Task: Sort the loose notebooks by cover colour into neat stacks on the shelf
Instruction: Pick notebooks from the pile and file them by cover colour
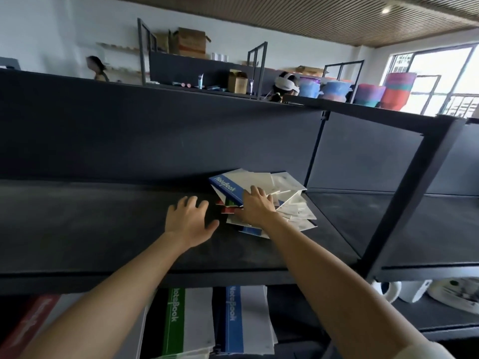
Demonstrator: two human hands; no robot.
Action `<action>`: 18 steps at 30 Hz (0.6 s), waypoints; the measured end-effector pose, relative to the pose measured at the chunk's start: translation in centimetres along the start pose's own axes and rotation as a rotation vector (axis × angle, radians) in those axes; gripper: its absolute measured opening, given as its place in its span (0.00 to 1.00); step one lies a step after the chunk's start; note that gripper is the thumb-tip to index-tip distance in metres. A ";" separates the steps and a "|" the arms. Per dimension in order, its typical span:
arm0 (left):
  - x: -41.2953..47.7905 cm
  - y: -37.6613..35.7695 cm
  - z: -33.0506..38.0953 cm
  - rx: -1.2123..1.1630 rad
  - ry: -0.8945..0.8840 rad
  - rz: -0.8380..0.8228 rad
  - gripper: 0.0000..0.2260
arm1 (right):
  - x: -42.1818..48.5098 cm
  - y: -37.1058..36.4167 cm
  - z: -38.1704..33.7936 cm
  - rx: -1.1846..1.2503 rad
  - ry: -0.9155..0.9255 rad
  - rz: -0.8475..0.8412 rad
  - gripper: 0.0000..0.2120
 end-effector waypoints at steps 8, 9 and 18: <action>3.8 -1.4 -0.9 -0.237 -0.048 -0.054 0.17 | 3.4 0.6 -0.7 -0.246 0.140 -0.160 0.14; 4.3 -1.6 -0.9 -0.334 -0.058 -0.111 0.14 | 3.5 1.1 -0.7 -0.238 0.144 -0.158 0.14; 6.8 -0.5 0.3 -1.886 0.491 -0.713 0.16 | 2.8 4.6 -5.7 -0.204 0.302 -0.106 0.15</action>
Point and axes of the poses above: each hand's wrist, its own x-axis towards the middle knuckle, its own y-axis out of the back of the hand, z = x × y, the point moved 1 cm from there along x, towards the middle knuckle, and after that the axes turned 8 degrees about y, right-handed, at the moved point
